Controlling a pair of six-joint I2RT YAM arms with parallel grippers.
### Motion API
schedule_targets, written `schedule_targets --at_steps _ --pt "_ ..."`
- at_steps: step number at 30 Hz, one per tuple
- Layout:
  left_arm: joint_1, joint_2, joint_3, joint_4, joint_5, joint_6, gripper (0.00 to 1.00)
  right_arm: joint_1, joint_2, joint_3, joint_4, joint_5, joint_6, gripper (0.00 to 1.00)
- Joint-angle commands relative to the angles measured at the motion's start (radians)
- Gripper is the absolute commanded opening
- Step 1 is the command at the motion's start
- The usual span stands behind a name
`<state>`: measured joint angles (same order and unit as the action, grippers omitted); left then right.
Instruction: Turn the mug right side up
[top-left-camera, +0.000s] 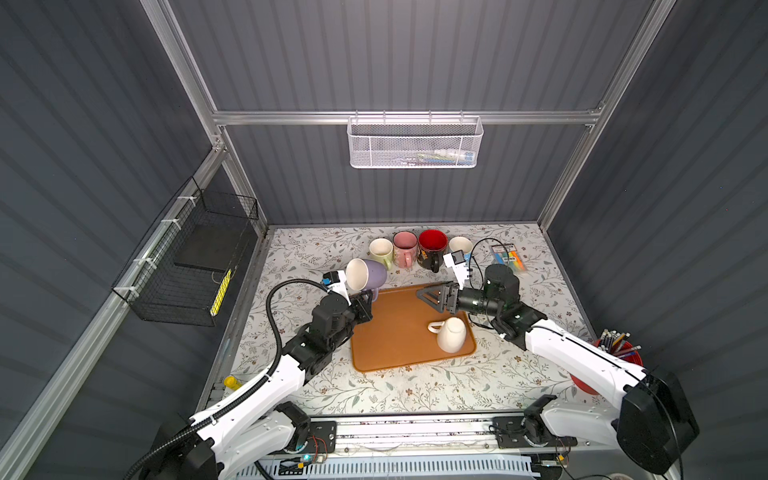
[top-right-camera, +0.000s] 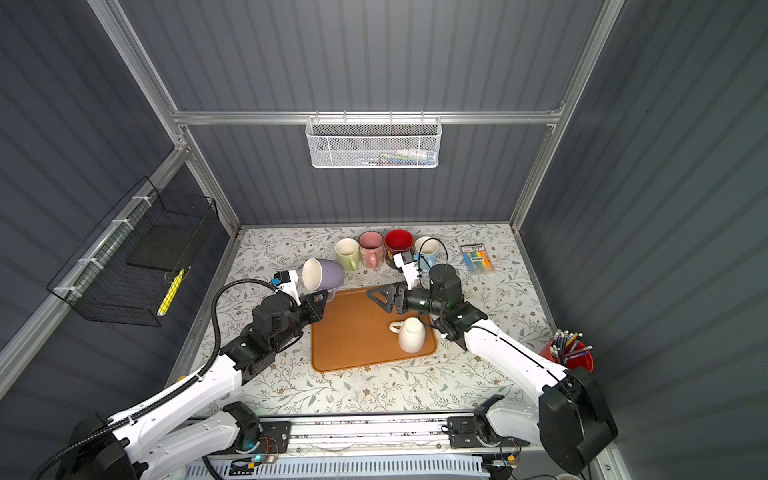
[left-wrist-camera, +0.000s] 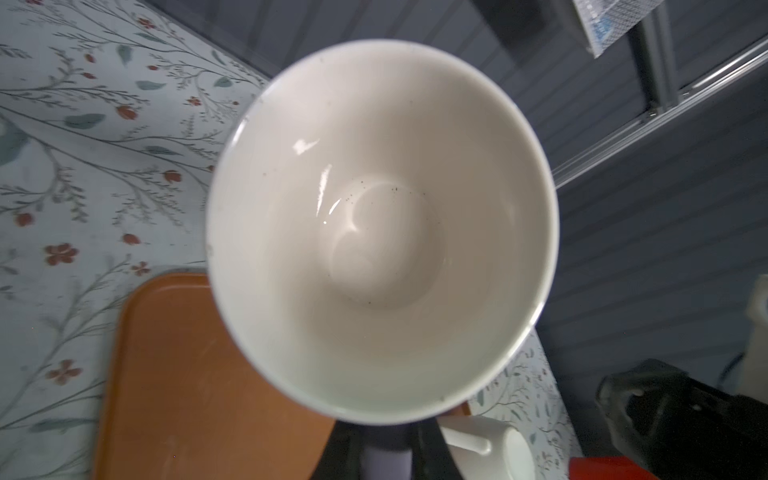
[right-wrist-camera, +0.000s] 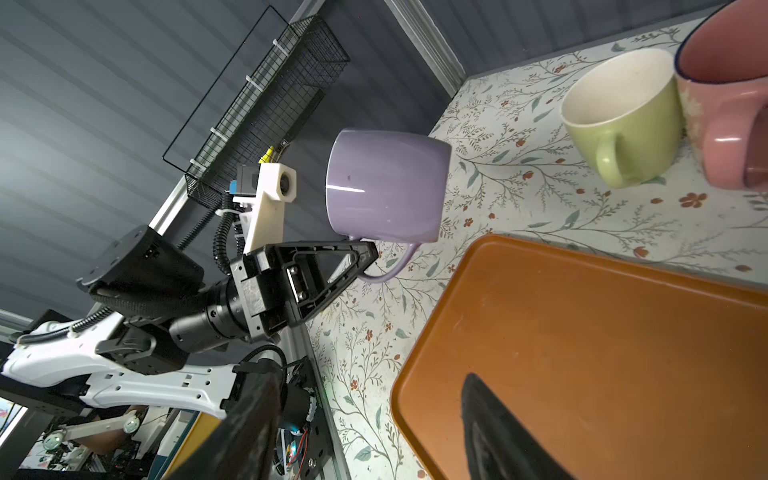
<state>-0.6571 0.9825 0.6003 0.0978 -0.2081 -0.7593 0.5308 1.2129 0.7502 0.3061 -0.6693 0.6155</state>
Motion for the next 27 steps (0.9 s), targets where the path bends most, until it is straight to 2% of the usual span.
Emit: schedule_targets --at_steps 1,5,10,23,27 --pt "0.007 -0.022 0.103 -0.14 -0.121 0.086 0.0 -0.002 -0.023 -0.019 -0.05 0.034 -0.044 0.69" --pt "0.007 0.025 0.2 -0.293 -0.2 0.137 0.0 -0.002 -0.028 -0.029 -0.076 0.047 -0.056 0.69" --pt "0.007 0.081 0.272 -0.384 -0.26 0.2 0.0 -0.003 -0.016 -0.028 -0.115 0.059 -0.063 0.69" --pt "0.007 0.336 0.497 -0.556 -0.342 0.345 0.0 -0.002 -0.039 -0.041 -0.162 0.088 -0.108 0.76" --pt "0.018 0.428 0.566 -0.582 -0.318 0.379 0.0 -0.004 -0.046 -0.055 -0.156 0.08 -0.118 0.79"
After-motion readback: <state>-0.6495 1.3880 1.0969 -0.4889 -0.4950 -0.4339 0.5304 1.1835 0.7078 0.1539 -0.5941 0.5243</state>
